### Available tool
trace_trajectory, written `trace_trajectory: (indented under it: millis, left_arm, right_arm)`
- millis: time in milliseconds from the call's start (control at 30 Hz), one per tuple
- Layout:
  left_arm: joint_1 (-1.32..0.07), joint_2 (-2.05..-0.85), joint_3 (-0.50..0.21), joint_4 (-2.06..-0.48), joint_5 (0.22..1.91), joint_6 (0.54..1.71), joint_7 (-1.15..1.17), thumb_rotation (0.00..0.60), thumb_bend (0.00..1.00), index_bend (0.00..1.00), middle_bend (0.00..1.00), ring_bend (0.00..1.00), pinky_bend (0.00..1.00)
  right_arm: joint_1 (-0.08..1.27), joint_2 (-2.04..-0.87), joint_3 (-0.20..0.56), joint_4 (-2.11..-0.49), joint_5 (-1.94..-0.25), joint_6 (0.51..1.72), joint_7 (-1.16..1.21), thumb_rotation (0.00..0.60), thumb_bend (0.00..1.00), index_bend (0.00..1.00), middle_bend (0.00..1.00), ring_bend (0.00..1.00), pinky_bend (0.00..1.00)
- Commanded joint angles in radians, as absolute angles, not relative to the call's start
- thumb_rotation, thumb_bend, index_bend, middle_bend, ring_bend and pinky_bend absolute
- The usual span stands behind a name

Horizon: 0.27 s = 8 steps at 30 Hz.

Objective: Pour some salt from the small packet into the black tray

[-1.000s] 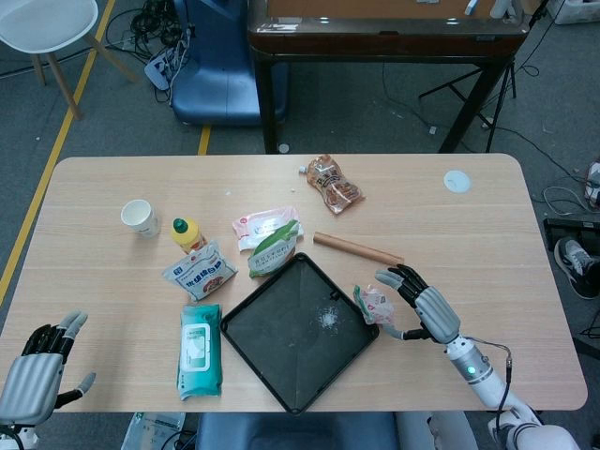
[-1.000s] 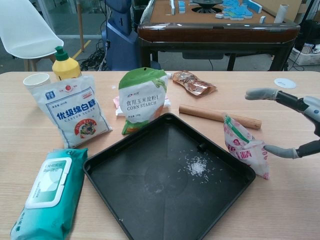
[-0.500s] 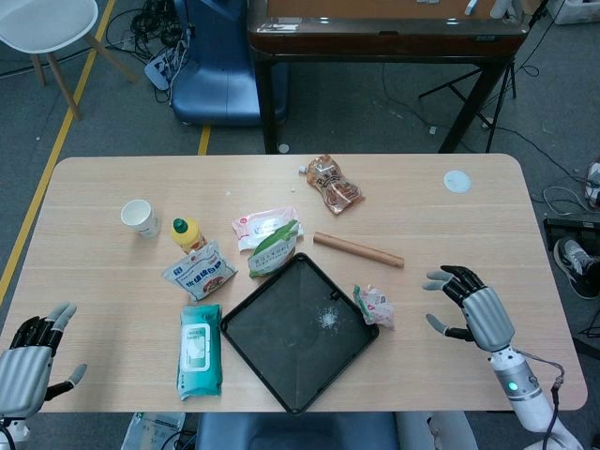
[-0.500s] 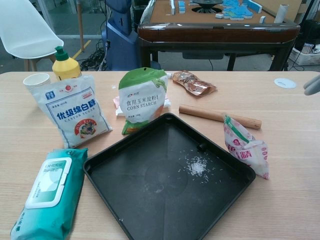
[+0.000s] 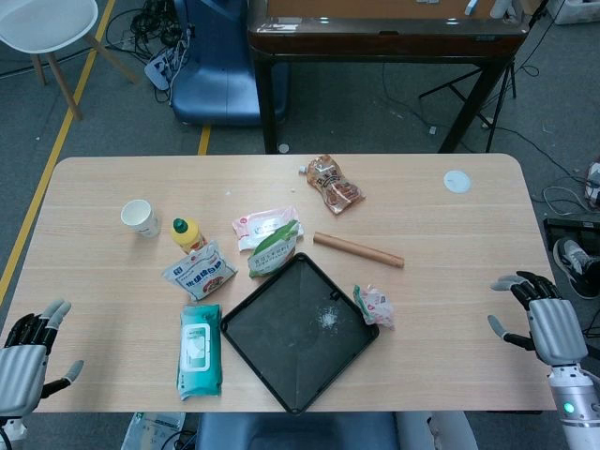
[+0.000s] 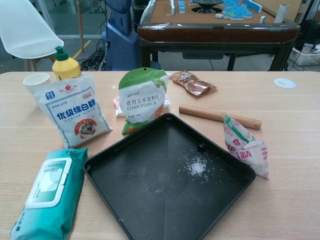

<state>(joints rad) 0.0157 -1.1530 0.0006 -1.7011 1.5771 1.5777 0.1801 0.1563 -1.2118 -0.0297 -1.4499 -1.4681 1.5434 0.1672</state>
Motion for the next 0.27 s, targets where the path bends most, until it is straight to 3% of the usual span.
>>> trace_trajectory:
  millis: [33,267]
  left_arm:
    - [0.013,-1.155,0.001,-1.698,1.581,1.575,0.176,0.6,0.2,0.1,0.11,0.15,0.09]
    - [0.012,-1.155,0.002,-1.691,1.578,1.575,0.165,0.6,0.2,0.1,0.11,0.15,0.09]
  right_arm:
    - [0.147,-1.206,-0.023,-1.459,-1.472,1.545,0.164,0.6,0.28,0.36,0.32,0.19,0.19]
    - [0.138,-1.204,-0.011,-1.473,-1.485,1.531,0.151,0.6,0.28,0.36,0.32,0.19,0.19]
